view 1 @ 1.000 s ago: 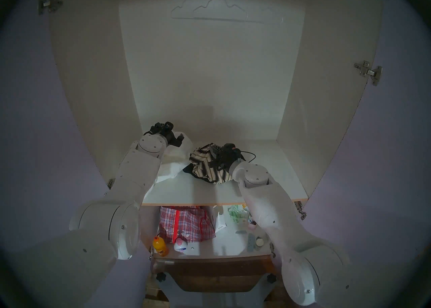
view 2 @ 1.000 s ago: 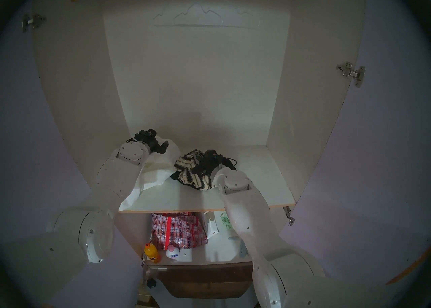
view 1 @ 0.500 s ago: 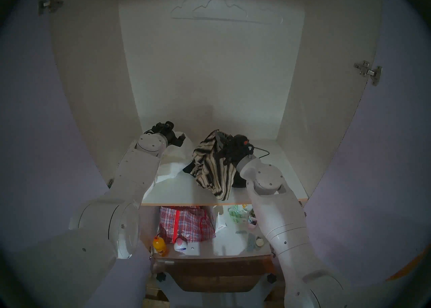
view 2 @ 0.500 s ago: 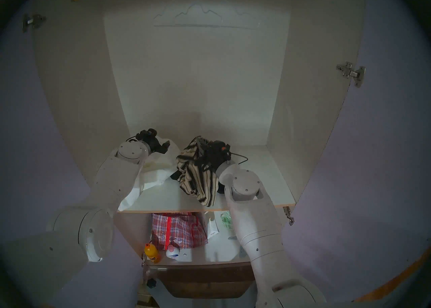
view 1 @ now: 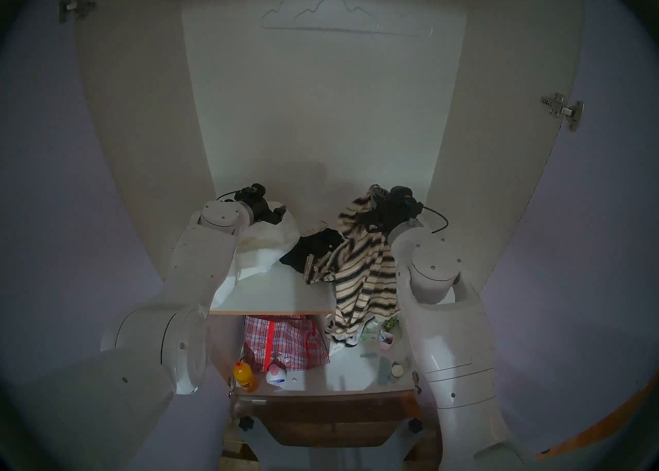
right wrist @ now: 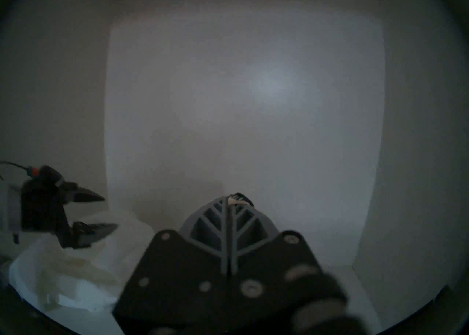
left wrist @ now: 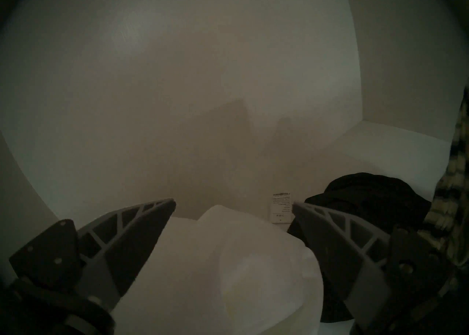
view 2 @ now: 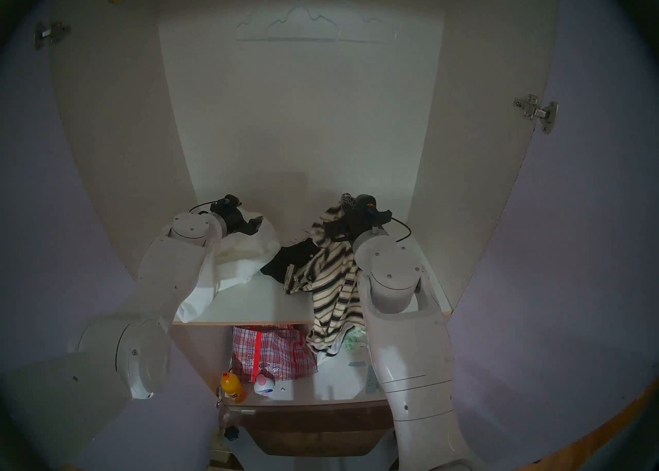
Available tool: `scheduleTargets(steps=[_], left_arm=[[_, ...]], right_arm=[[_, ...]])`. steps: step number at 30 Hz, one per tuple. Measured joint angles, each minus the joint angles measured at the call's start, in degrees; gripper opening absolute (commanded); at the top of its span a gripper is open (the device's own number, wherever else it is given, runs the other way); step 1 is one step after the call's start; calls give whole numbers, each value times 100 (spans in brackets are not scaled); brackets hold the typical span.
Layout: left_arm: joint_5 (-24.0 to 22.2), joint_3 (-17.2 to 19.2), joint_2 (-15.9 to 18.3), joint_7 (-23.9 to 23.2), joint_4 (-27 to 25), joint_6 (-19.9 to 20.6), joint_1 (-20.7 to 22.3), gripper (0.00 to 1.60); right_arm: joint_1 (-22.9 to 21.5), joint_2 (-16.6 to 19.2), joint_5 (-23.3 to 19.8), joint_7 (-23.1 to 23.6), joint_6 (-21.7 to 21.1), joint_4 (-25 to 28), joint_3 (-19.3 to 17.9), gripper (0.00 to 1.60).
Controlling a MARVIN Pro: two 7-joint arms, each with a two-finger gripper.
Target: Sort tops into two piles: light colors and dark colors
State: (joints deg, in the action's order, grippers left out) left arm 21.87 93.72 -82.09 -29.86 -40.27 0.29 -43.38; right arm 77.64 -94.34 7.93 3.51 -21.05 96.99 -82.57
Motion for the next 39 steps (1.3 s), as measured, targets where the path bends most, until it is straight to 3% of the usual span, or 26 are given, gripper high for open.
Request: scheduleTargets(steps=[4,7,12,16,22,33,39], left_arm=[[-31,22,20,-107,-105,97,-30,160],[-40,28,28,-157,-148,149,-42,160],[-47,39,33,-226,-248,244,-76,160],[-47,40,34,-242,-282,284,-87,160],[-47,42,37,-250,-304,318,-92,160],[-48,45,34,-268,-349,355,-109,160],[-49,47,31,-277,-375,368,-118,160]], right_arm=[[-404,8,40,-142,-593,-350,14,0],[-704,43,57,-138,-637,-533,10,0],[-1198,132,106,-176,-506,-987,-71,0],[-1300,199,162,-306,-396,-1245,-162,0],[-1776,416,235,-516,-238,-2039,-496,0],[-2761,663,389,-843,188,-2635,-721,0],[-3024,759,464,-1039,490,-3096,-819,0]])
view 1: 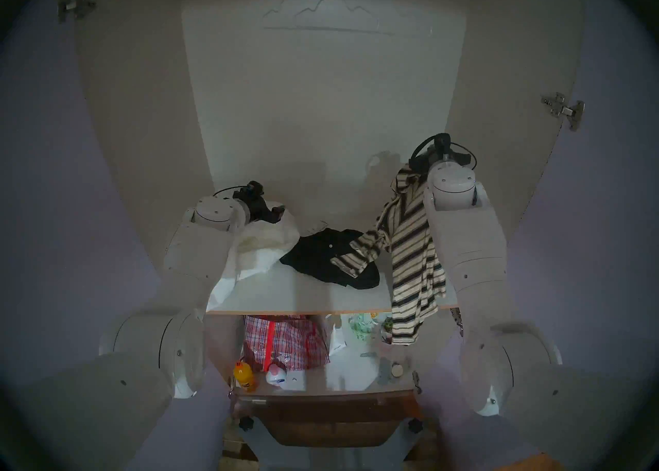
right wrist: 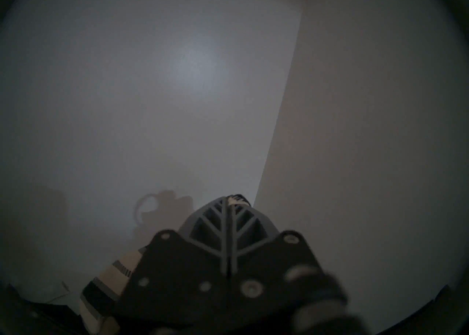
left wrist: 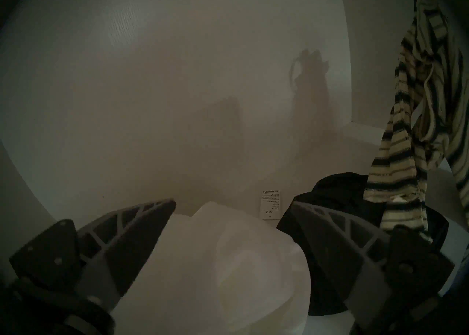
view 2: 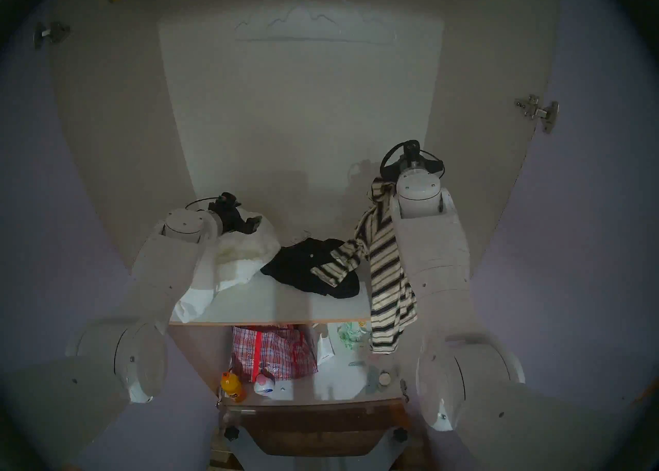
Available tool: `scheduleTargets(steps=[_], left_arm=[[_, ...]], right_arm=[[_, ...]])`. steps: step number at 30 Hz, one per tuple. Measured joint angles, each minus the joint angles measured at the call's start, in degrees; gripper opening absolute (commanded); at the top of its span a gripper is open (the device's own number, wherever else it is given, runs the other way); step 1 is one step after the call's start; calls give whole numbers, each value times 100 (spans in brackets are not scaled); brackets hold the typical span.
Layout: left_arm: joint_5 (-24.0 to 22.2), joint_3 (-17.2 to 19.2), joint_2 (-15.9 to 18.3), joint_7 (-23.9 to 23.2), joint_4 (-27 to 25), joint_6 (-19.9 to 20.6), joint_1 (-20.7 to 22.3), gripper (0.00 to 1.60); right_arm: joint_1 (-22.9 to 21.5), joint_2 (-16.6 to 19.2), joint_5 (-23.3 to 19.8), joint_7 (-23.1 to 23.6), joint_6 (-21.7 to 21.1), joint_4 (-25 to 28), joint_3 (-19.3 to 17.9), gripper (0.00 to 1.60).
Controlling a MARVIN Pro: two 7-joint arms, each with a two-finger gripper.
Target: Sort tops into two piles: light colors and dark colors
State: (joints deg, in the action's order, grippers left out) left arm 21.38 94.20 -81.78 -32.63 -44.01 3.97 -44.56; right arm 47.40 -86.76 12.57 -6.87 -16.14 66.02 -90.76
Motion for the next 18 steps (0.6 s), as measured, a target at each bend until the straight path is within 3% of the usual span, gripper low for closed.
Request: scheduleTargets(steps=[7,18], left_arm=[[0,0,-2,-1,-1,3,-2,160],[0,2,-6,-1,-3,2,-5,160]], right_arm=[[-182,76,85,-225,310,-350,-45,0],[-1131,230,221,-587,741,-961,-116,0]])
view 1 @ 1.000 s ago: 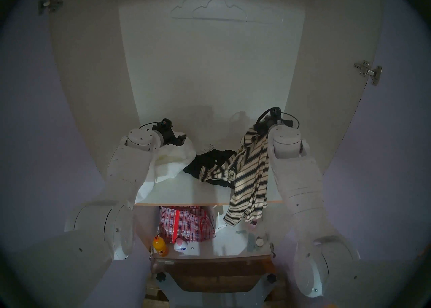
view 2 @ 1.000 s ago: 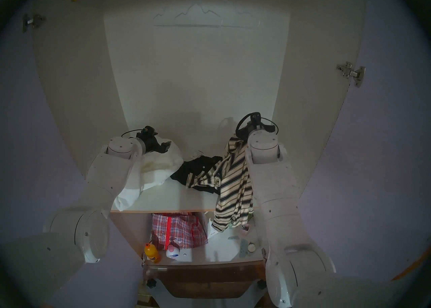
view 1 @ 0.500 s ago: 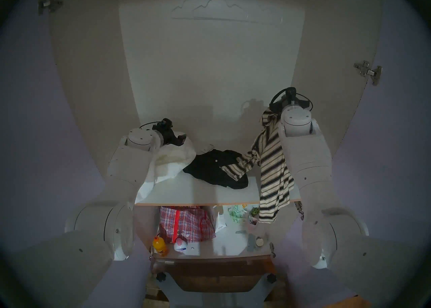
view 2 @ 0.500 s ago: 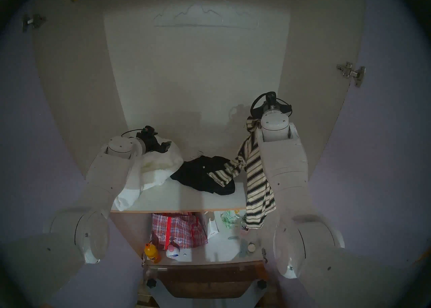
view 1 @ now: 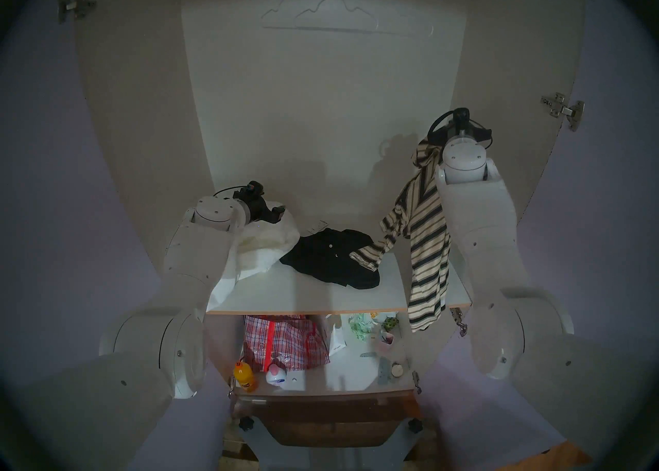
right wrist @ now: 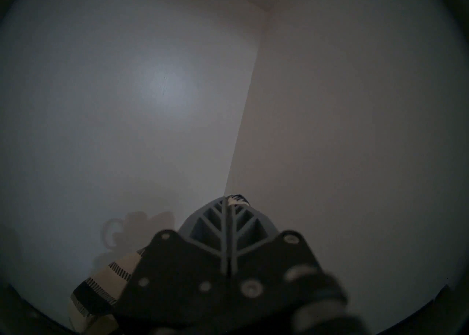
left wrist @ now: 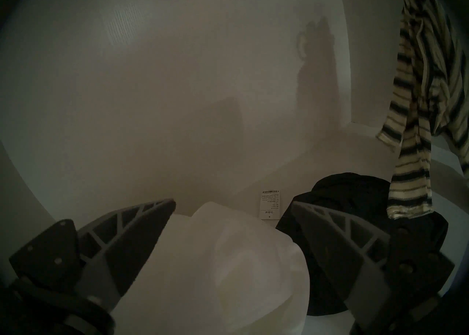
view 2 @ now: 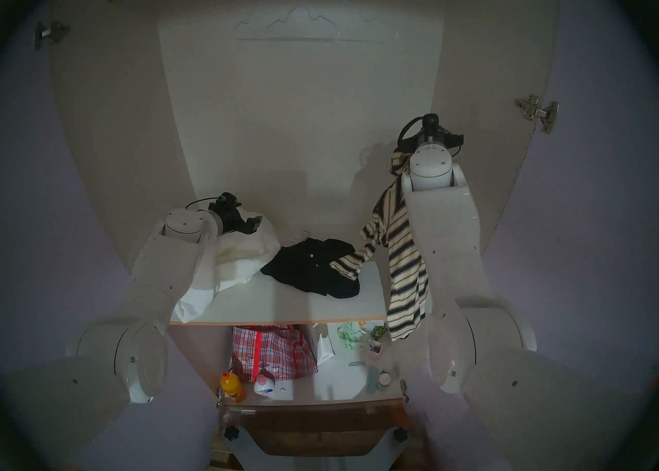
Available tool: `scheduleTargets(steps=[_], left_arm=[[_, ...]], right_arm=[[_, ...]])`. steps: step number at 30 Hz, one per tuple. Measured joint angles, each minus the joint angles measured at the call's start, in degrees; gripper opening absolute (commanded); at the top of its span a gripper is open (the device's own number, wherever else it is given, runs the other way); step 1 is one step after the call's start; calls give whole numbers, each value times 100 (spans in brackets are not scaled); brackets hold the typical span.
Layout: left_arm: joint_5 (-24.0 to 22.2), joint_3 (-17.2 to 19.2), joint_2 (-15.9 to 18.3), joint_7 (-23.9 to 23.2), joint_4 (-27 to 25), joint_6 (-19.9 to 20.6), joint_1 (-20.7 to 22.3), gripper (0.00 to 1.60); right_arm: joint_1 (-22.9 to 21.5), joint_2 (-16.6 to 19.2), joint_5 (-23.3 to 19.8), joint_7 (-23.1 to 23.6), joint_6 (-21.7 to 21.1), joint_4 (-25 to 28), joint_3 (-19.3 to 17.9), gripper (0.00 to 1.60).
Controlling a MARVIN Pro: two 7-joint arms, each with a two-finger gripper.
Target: Sort tops into two piles: light colors and dark colors
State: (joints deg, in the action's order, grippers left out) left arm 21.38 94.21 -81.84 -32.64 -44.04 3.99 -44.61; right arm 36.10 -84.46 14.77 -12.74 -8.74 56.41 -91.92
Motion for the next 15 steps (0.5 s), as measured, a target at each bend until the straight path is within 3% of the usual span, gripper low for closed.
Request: scheduleTargets(steps=[6,11,15], left_arm=[[0,3,-1,-10,-29,1,-12,160],[0,4,-2,-13,-33,1,-14,160],[0,6,-3,-14,-37,1,-16,160]], right_arm=[[-152,89,56,-143,399,-642,-3,0],[267,97,125,-196,648,-926,115,0],[357,51,148,-312,762,-1490,171,0]])
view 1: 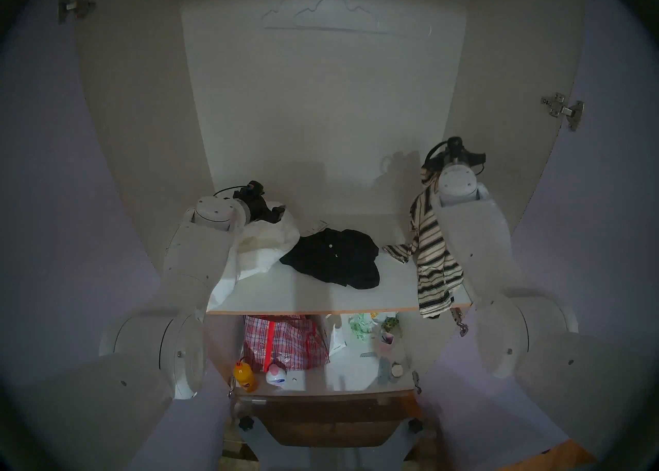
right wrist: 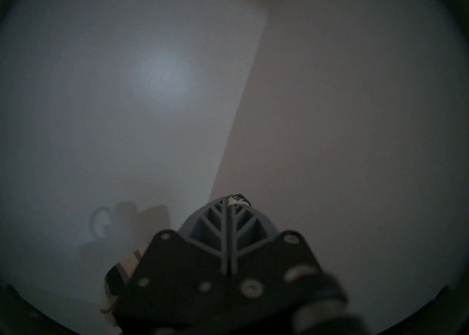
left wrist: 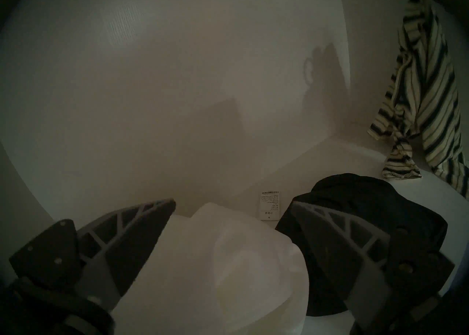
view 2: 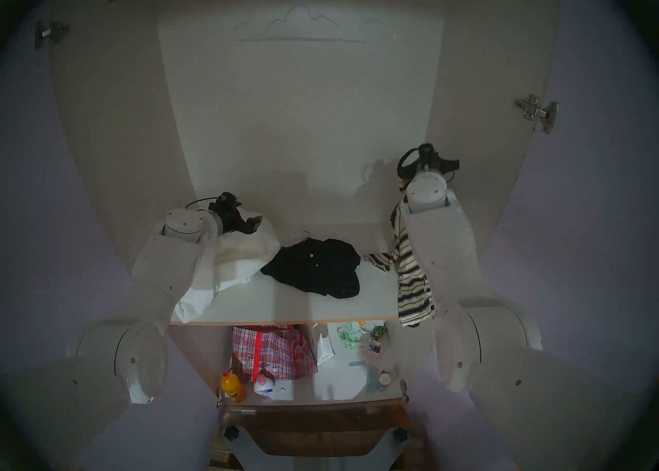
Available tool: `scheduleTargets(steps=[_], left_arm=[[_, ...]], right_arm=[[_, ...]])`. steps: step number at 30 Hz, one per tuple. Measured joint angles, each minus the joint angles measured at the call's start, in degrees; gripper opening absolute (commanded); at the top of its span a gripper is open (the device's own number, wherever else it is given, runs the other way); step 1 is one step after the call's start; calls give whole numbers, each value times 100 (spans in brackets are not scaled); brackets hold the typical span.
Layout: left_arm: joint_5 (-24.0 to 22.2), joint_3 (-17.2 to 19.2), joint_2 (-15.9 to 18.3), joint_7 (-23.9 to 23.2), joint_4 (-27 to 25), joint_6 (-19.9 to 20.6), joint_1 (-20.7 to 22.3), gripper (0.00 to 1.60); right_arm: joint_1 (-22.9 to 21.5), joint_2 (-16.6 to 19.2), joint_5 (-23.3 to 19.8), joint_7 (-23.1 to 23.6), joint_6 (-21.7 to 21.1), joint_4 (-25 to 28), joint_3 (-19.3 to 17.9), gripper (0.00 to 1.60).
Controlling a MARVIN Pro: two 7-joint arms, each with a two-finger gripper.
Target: Sort tops into two piles: light colors and dark colors
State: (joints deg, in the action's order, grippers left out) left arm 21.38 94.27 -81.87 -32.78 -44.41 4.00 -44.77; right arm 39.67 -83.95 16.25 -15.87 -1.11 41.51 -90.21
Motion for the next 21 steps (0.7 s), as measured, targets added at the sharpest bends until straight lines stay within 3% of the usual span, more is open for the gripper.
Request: scheduleTargets(steps=[5,7,9,12,14,15,16,21], left_arm=[[0,2,-1,0,1,-1,-1,160],[0,3,-1,0,1,-1,-1,160],[0,3,-2,0,1,0,-1,160],[0,6,-2,-1,1,0,-2,160],[0,7,-2,-1,1,0,-2,160],[0,7,-3,-1,1,0,-2,160],[0,7,-3,-1,1,-1,-2,160],[3,7,-3,2,12,-2,-2,160]], right_arm=[[-8,-82,1,-118,153,-962,30,0],[-66,-176,17,-465,149,-1452,26,0],[-89,-212,17,-624,147,-1619,20,0],[-254,-353,-242,-618,90,-2304,-287,0],[-282,-364,-274,-588,90,-2470,-330,0],[-311,-369,-290,-567,87,-2655,-343,50],[-327,-373,-299,-553,83,-2797,-347,160],[-691,-445,-493,-391,-233,-3243,-628,160]])
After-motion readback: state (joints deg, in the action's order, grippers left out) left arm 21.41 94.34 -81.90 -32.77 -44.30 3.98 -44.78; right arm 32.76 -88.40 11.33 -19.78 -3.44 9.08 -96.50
